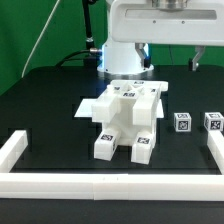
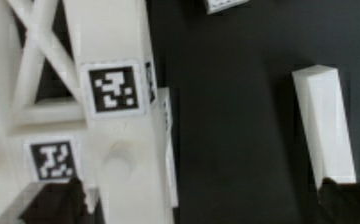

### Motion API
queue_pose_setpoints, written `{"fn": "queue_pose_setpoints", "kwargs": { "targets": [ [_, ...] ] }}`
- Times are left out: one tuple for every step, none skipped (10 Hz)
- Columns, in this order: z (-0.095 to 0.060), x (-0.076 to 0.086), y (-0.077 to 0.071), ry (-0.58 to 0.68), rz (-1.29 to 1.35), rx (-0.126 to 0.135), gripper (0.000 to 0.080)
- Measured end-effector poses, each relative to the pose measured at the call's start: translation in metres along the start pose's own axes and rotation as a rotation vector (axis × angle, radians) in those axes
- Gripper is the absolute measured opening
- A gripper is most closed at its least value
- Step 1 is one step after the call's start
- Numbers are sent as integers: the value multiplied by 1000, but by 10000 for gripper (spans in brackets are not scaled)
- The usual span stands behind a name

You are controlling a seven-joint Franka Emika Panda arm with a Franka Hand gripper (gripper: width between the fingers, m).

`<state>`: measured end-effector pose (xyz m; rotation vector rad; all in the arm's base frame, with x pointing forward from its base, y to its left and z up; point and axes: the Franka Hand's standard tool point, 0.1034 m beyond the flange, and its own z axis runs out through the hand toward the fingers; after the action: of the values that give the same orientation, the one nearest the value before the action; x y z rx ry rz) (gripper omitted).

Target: Assemble chair

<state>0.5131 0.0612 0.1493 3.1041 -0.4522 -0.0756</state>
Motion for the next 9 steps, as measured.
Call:
{"fn": "queue_pose_setpoints", "kwargs": {
  "targets": [
    [1, 0, 1, -2, 2, 0, 649],
    [2, 0, 1, -4, 1, -2, 649],
    [3, -3, -1, -6, 15, -2, 649],
    [10, -18, -14, -20, 29, -6, 649],
    [18, -30, -27, -30, 23, -10, 649],
    [25, -35, -39, -20, 35, -5, 649],
    [32, -46, -52, -7, 73, -17, 649],
    [35, -56, -63, 2, 98, -43, 649],
    [35, -57, -64, 0, 77, -39, 649]
  ]
}}
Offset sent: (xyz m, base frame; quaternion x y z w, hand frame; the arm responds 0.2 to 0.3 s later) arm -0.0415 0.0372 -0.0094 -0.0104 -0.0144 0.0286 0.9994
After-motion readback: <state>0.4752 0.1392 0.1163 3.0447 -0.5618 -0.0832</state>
